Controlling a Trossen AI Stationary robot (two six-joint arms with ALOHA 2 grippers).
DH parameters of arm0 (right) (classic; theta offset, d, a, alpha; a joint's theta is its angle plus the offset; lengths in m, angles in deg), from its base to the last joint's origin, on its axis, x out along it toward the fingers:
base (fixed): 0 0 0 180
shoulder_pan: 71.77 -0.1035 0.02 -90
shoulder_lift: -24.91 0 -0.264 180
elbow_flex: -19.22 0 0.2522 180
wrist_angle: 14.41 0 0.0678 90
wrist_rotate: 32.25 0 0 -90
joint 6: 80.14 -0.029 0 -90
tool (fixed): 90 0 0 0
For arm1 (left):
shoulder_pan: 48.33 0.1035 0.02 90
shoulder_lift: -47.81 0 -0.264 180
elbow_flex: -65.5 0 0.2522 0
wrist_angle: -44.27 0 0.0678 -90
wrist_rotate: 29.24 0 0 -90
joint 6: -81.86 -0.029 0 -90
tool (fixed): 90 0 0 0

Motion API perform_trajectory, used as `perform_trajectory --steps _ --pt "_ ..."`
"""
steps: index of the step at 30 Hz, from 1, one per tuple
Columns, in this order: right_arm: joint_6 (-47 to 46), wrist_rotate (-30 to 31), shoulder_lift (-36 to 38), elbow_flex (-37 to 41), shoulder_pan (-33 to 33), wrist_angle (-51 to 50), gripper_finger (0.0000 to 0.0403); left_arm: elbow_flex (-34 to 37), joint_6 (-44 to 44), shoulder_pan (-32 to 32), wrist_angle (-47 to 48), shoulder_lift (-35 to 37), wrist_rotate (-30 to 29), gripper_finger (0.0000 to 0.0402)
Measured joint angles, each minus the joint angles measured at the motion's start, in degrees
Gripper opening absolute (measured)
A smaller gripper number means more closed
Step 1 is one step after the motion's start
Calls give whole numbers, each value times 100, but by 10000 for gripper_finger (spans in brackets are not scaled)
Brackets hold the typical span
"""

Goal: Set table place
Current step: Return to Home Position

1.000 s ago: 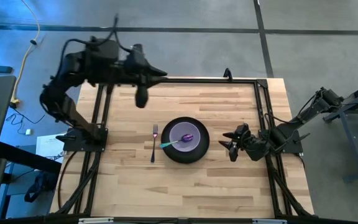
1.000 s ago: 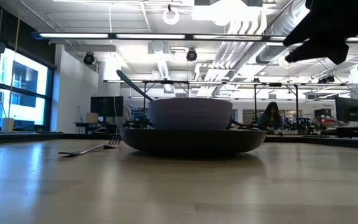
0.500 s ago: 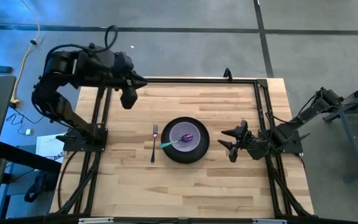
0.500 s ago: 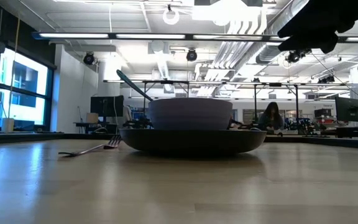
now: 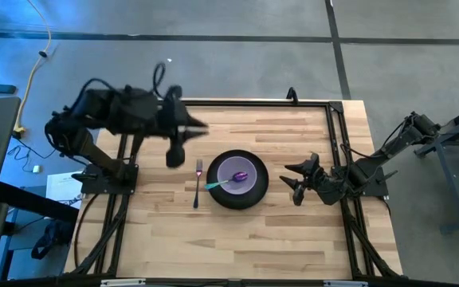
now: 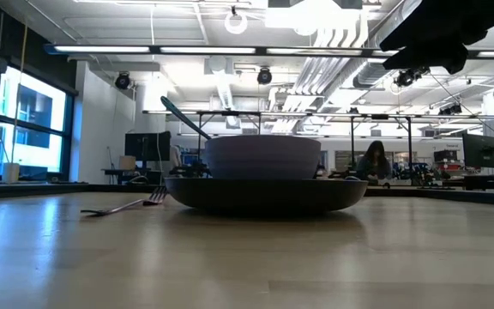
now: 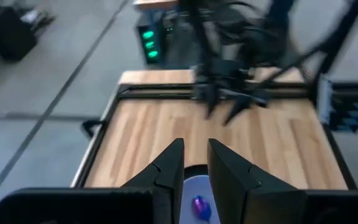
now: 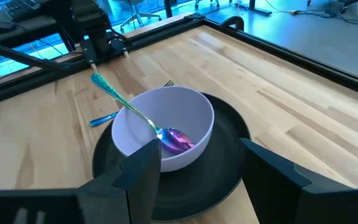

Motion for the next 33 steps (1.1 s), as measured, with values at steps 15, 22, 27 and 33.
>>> perform_trajectory --steps 15,22,27,33 --pt "188 -2 0 0 0 0 204 607 -1054 -395 -587 1 2590 60" --pt "197 -70 0 0 -2 278 204 717 -1899 -118 -1125 59 4358 60" --pt "434 -286 0 0 -2 715 204 2114 -1766 120 -2417 461 5071 60" --pt "687 -500 2 0 -4 1203 204 4574 -968 112 -5027 1538 4045 60"
